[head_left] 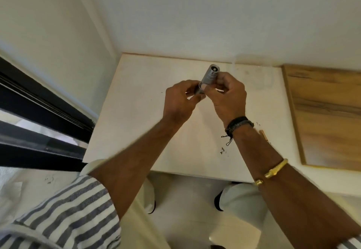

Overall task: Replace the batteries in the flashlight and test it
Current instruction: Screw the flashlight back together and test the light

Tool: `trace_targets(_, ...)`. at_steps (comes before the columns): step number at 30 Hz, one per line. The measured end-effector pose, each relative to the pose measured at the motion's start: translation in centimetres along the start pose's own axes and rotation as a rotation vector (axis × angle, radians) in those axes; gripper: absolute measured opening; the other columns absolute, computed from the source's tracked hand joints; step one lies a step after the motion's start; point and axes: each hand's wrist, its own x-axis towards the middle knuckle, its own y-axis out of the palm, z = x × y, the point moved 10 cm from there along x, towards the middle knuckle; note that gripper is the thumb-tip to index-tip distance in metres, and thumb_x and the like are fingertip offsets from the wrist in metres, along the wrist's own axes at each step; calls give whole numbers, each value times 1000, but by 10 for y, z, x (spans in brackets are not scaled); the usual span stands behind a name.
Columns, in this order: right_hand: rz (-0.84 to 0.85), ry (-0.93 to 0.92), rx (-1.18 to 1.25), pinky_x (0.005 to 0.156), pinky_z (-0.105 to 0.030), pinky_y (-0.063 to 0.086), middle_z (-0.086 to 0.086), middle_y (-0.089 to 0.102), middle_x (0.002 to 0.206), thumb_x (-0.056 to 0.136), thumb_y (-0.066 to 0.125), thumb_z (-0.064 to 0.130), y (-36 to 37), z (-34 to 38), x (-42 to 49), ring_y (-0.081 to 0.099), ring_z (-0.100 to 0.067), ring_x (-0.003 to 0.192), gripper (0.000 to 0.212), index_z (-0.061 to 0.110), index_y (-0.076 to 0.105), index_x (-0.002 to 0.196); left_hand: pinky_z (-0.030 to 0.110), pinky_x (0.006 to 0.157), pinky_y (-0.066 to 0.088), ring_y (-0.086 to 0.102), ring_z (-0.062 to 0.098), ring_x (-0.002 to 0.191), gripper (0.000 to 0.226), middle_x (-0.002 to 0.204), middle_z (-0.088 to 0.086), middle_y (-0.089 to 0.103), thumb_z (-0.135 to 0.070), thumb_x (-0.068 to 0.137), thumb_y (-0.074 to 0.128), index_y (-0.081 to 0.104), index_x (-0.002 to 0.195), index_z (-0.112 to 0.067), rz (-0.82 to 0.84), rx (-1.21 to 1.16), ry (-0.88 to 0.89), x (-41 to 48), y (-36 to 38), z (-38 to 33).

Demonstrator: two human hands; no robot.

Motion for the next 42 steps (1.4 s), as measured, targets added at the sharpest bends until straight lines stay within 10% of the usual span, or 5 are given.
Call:
trace_targets(19,-64,-124,-169,75,-4,51,0,76,104,83,77,10,45,-33,124,71,-11,93,32,12,74,115,38,101,53,68,7,108,58,117,-3,73,14,85,40,69,125,-17,94,-178,-170,108,28,51)
trace_targets(27,-82,-94,-190,81,-23,60,-5,72,111,83,79,14,38,-33,121,70,-16,96,38,11,69,120,29,104,50,65,8,115,41,129,1,68,1,96,49,63,132,-12,10,-66,-209,101,19,48)
trace_targets(33,-187,-64,-152,70,-6,49,-4,69,101,82,79,15,-8,-20,80,65,-11,84,28,16,71,109,16,91,53,67,5,100,27,114,-4,74,-17,95,62,70,121,-16,-190,-10,-151,56,-4,19)
trace_targets(42,-290,88,-156,68,-40,62,2,74,91,88,66,16,-122,-41,-18,72,-21,81,12,23,75,93,26,85,55,67,11,92,18,103,2,74,-10,94,63,75,108,-12,108,73,132,-33,61,-56)
